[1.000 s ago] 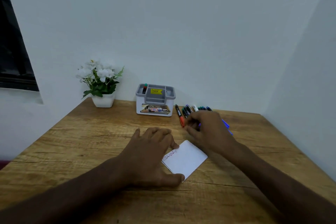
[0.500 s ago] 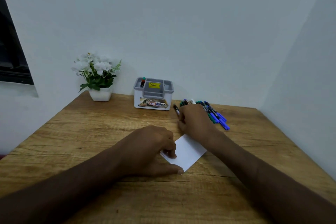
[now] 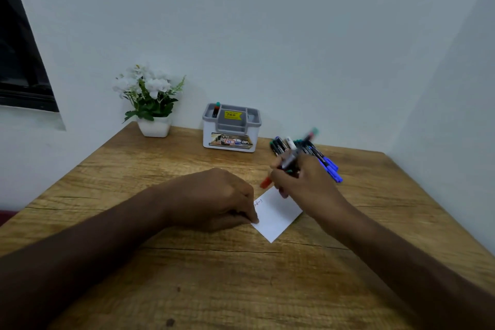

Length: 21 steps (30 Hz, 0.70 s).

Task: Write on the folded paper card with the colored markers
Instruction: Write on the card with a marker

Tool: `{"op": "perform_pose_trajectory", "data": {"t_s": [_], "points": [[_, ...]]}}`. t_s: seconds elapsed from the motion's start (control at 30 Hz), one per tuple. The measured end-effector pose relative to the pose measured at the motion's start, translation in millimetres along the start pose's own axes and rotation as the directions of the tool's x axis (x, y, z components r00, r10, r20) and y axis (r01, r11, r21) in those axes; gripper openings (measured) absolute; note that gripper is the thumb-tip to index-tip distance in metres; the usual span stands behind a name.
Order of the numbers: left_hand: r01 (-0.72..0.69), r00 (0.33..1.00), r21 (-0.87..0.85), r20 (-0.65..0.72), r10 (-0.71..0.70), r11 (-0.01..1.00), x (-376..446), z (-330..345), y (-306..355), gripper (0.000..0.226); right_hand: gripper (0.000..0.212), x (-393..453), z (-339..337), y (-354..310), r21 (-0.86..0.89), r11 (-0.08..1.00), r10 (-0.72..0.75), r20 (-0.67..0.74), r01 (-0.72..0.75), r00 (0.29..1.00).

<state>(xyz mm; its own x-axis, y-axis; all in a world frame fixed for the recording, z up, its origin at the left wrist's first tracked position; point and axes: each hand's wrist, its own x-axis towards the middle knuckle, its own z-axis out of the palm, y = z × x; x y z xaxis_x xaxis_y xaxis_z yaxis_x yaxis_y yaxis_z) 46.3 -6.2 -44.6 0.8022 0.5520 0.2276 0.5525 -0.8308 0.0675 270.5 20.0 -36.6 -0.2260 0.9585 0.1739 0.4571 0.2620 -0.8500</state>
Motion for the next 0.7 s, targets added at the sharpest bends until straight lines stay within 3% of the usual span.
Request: {"op": "perform_pose_trajectory", "data": {"t_s": [0.07, 0.17, 0.33, 0.47, 0.57, 0.7], "points": [[-0.008, 1.0, 0.033, -0.012, 0.008, 0.999, 0.6, 0.3, 1.8, 0.021, 0.007, -14.7, 7.2, 7.0, 0.185, 0.981, 0.059, -0.01, -0.056, 0.998], [-0.005, 1.0, 0.061, -0.014, 0.006, 0.998, 0.3, -1.2, 3.7, 0.021, 0.004, -25.1, 14.8, 16.1, 0.313, 0.942, 0.131, 0.007, -0.126, 0.991], [0.011, 0.997, 0.072, 0.07, -0.016, 0.997, -3.1, -12.7, 12.2, 0.042, 0.007, -21.2, 13.4, 20.2, 0.431, 0.879, 0.198, 0.058, -0.204, 0.978], [0.04, 0.976, 0.216, 0.202, -0.085, 0.975, -0.7, -15.2, 25.7, 0.057, 0.012, -18.3, 14.8, 22.3, 0.524, 0.815, 0.252, 0.065, -0.248, 0.966], [0.119, 0.956, 0.217, 0.237, -0.17, 0.969, 6.0, -15.3, 39.5, 0.059, 0.015, -16.9, 14.6, 24.8, 0.519, 0.815, 0.265, 0.065, -0.26, 0.962], [0.121, 0.911, 0.284, 0.348, -0.22, 0.951, 6.3, -8.8, 55.2, 0.083, 0.015, -14.9, 14.4, 25.6, 0.542, 0.795, 0.269, 0.087, -0.272, 0.959]]}}
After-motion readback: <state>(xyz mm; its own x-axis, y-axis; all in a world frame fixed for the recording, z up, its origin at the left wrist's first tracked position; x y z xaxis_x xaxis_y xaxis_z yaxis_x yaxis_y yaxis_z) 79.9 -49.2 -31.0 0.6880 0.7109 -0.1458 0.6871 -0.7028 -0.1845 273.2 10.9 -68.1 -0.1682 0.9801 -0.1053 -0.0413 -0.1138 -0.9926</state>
